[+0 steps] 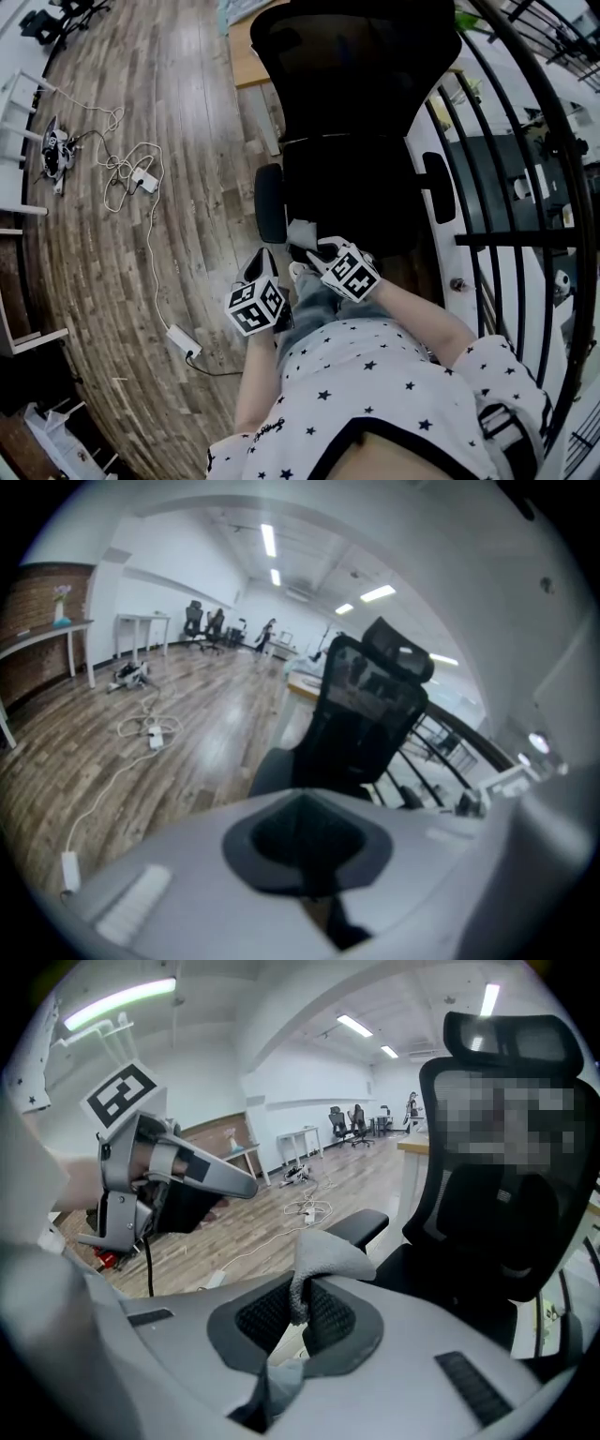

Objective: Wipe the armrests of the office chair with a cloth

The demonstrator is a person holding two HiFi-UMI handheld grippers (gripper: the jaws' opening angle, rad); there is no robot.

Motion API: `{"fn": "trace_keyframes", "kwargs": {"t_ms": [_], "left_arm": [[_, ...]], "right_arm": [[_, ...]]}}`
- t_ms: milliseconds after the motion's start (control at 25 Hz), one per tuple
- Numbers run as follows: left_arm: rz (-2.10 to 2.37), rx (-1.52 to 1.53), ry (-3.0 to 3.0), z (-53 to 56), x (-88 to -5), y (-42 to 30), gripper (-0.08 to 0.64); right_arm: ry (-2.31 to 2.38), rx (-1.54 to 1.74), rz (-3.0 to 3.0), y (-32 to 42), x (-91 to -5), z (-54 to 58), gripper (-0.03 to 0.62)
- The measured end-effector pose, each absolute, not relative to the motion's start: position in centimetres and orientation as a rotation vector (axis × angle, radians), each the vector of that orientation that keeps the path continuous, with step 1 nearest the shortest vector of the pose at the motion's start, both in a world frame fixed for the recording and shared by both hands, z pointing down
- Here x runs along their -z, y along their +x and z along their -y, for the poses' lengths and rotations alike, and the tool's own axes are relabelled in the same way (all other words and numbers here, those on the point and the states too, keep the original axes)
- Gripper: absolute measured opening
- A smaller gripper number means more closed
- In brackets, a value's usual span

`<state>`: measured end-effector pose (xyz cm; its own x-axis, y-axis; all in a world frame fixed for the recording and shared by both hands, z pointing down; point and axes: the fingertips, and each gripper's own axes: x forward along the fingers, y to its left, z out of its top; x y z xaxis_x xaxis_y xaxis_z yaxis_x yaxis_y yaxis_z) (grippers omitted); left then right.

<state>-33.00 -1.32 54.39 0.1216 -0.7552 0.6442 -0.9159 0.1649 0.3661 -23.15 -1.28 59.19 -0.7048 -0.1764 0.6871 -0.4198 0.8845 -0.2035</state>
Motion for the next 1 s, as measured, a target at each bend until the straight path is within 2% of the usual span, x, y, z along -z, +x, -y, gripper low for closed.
{"fn": "trace_keyframes", "kwargs": {"t_ms": [1000], "left_arm": [[1.641, -0.249, 1.801, -4.7, -49.8, -20.2, 0.006]], "right_arm": [[0.719, -0.408, 2.605, -10.8, -47.9, -3.8, 0.029]]}}
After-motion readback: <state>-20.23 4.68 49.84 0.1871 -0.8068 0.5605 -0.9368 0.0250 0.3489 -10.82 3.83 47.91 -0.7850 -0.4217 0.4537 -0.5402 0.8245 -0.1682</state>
